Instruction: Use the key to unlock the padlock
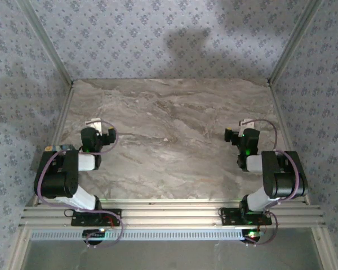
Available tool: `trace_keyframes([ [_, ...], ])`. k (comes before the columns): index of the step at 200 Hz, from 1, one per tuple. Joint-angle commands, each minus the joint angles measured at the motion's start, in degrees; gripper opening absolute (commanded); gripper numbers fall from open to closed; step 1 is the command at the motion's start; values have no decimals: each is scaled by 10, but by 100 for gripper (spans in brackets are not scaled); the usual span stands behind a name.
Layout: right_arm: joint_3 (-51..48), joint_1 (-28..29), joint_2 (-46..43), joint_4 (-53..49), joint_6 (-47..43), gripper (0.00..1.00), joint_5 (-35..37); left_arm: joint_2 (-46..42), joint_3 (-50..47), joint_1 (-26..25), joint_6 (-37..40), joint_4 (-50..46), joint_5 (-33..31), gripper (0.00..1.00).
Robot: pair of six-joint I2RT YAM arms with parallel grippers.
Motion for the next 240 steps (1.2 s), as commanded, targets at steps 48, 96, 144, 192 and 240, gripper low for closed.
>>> trace_keyframes([
  [48, 16, -7, -3, -12, -13, 100, -34, -5, 8, -2, 2, 5, 3, 98],
  [96, 17, -7, -3, -12, -12, 100, -34, -5, 8, -2, 2, 5, 3, 98],
  [144, 17, -8, -3, -13, -12, 100, -35, -5, 8, -2, 2, 5, 3, 98],
  [192, 17, -8, -3, -13, -12, 100, -36, -5, 9, -1, 2, 4, 3, 98],
  [240, 18, -10, -3, -14, -12, 100, -40, -5, 9, -2, 2, 4, 4, 98],
])
